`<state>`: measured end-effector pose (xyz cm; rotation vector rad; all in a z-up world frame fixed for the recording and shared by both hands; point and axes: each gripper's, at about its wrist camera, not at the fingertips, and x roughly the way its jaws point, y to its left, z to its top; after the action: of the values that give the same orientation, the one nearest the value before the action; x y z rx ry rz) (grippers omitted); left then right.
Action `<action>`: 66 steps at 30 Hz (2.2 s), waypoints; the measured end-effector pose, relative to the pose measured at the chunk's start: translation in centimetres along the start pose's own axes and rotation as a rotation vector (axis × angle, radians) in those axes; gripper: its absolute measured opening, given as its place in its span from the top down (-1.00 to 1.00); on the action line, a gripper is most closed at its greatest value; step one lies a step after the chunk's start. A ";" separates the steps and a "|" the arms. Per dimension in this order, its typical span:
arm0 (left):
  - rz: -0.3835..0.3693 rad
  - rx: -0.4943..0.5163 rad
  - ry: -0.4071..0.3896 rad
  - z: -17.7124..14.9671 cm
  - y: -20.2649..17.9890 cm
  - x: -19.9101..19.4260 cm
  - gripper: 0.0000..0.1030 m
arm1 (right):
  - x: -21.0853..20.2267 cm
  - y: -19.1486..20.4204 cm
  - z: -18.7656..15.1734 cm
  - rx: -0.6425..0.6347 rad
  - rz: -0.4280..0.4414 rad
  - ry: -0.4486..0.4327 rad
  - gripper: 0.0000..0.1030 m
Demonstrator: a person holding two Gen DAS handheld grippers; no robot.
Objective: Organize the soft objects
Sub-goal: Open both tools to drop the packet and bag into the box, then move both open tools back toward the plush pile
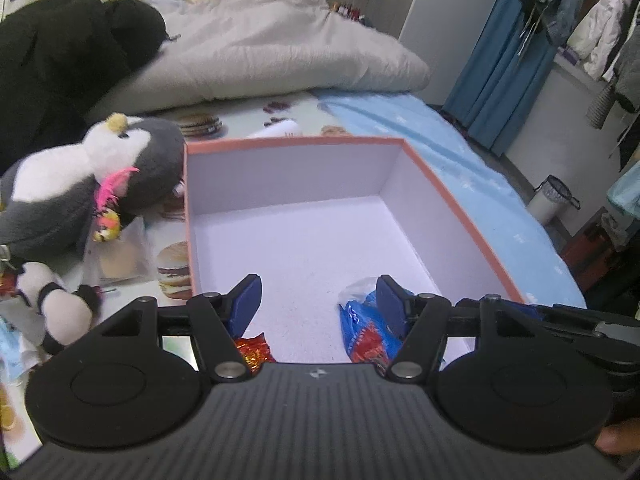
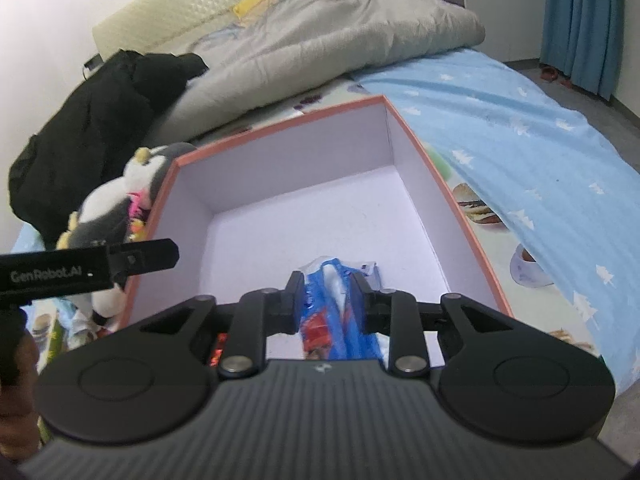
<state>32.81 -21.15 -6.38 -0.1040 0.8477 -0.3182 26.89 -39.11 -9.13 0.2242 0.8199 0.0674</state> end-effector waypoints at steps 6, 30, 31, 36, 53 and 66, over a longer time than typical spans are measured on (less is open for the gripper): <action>0.003 0.005 -0.038 -1.9 0.1 -5.1 -0.34 | -4.0 1.8 -1.7 -0.004 0.020 -0.035 0.43; 0.014 0.002 -0.188 -12.3 2.7 -22.2 -0.42 | -16.1 8.8 -9.9 -0.065 0.086 -0.177 0.43; 0.015 0.003 -0.196 -12.7 2.8 -22.8 -0.42 | -16.4 9.1 -10.4 -0.071 0.090 -0.179 0.43; 0.034 -0.018 -0.224 -15.3 4.3 -26.1 -0.44 | -17.7 10.9 -12.3 -0.087 0.120 -0.171 0.42; 0.144 -0.170 -0.224 -22.2 11.1 -29.6 -0.46 | -16.8 17.8 -16.2 -0.208 0.248 -0.107 0.42; 0.214 -0.291 -0.156 -20.1 17.8 -24.0 -0.46 | -10.0 20.2 -13.3 -0.240 0.249 -0.001 0.43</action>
<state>7.04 4.07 -6.20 -0.3027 0.7379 0.0160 10.92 -18.65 -6.21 0.0983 0.7724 0.3978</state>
